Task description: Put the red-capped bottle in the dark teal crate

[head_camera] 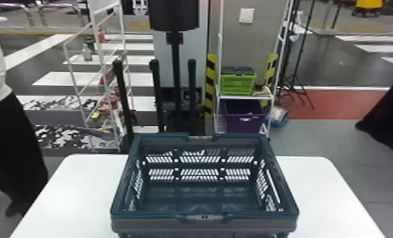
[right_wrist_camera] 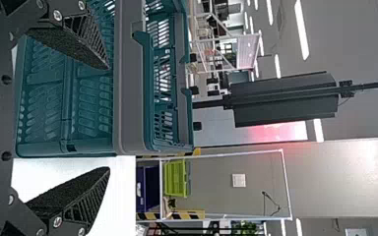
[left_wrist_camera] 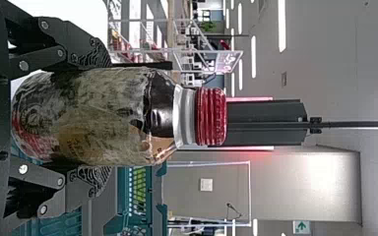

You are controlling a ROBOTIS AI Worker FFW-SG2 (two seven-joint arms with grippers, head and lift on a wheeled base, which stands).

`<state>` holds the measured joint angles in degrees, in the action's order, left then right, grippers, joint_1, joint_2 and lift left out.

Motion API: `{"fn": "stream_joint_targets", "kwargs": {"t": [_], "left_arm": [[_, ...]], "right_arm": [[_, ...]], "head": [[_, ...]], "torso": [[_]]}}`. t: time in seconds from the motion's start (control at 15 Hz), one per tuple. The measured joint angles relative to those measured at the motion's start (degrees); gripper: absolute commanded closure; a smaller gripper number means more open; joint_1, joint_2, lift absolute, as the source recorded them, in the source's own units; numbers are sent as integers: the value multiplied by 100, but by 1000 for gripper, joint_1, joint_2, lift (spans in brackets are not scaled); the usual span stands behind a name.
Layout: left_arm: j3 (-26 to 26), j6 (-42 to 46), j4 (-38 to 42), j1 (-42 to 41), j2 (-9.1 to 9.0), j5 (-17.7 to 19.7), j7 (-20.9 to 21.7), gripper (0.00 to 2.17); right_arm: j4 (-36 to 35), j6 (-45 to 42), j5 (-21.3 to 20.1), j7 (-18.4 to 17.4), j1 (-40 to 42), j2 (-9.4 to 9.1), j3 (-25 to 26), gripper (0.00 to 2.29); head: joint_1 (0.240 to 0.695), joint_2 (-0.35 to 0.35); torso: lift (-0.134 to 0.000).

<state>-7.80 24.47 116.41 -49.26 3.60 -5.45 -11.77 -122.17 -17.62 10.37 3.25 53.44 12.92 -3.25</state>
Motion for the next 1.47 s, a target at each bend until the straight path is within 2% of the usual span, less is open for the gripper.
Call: {"fn": "stream_joint_targets", "kwargs": {"t": [0.67, 0.93, 1.2, 1.47], "left_arm": [[-2, 0, 38, 3, 10, -9, 0, 2145], [71, -84, 324, -3, 49, -15, 20, 2145], [428, -1097, 1138, 165, 104, 5, 119, 2145], [732, -3202, 1865, 928, 248, 1, 307, 2145]], "right_arm": [[-12, -18, -11, 0, 15, -32, 0, 154], [-22, -18, -27, 0, 34, -56, 0, 154], [-11, -18, -44, 0, 44, -66, 0, 154], [14, 2, -59, 0, 52, -98, 2, 154]], "head": [[499, 0], [499, 0], [499, 0], [499, 0]], "torso": [[0], [0], [0], [0]]}}
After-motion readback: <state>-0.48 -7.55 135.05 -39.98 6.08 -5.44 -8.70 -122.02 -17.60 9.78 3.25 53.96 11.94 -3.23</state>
